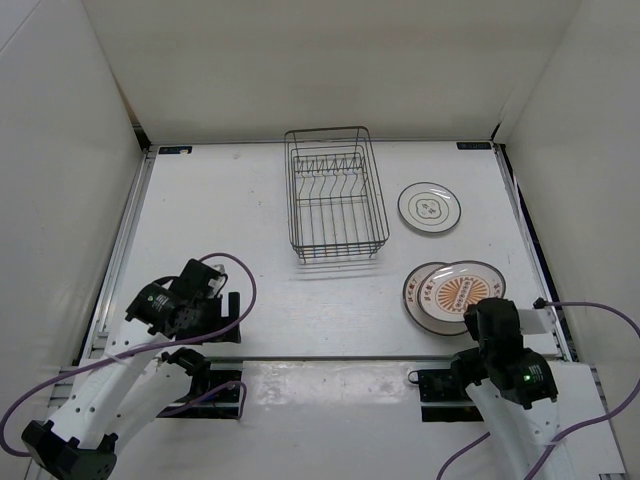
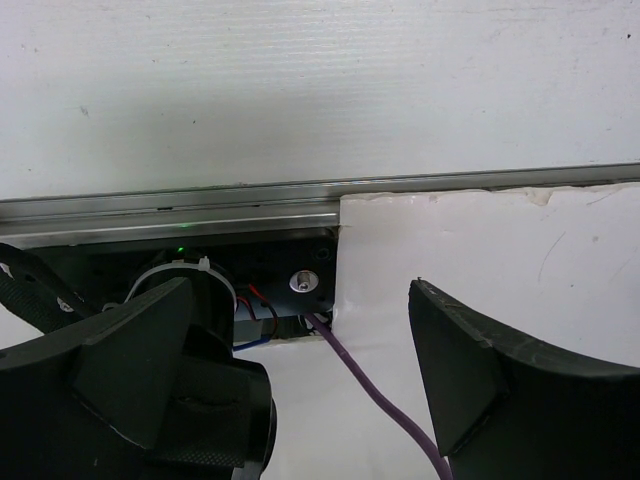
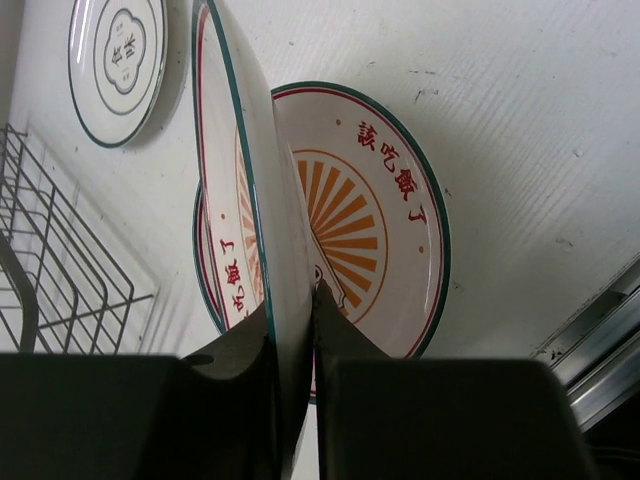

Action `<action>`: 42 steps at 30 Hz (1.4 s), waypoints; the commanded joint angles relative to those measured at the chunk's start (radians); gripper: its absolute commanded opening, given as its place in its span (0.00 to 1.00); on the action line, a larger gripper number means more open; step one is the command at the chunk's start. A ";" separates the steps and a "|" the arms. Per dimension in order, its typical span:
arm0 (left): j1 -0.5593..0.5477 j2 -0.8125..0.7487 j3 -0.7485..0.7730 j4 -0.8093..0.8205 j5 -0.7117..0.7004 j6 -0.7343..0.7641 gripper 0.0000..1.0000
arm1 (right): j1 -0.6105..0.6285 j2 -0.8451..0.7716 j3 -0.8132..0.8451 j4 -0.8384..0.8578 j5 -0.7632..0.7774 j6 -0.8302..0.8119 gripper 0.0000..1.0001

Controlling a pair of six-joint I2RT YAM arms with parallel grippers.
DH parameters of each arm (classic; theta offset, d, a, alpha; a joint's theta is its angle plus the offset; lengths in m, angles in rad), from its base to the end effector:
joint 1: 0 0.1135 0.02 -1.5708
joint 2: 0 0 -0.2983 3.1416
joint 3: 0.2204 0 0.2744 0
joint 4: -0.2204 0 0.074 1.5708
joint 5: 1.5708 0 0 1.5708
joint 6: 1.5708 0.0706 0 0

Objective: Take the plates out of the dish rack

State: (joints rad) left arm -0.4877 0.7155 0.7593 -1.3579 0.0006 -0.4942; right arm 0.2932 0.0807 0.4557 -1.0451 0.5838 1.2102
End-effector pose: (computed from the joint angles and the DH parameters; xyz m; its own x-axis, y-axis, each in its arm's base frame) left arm 0.0852 -0.0452 0.2410 -0.9746 -0.0200 -0.2232 0.0074 0.9926 -0.1209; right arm 0.0630 -0.0216 0.2089 -0.0484 0.8009 -0.5968 0.6172 0.4938 0.6126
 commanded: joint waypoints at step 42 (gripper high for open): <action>-0.002 -0.008 0.012 -0.047 -0.042 -0.098 1.00 | 0.000 0.580 0.393 0.136 -0.360 0.096 0.64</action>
State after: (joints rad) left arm -0.4885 0.7170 0.7601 -1.3579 -0.0265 -0.5758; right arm 0.2943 0.6189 0.8478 -1.1950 0.2466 1.5246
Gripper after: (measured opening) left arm 0.992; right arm 0.663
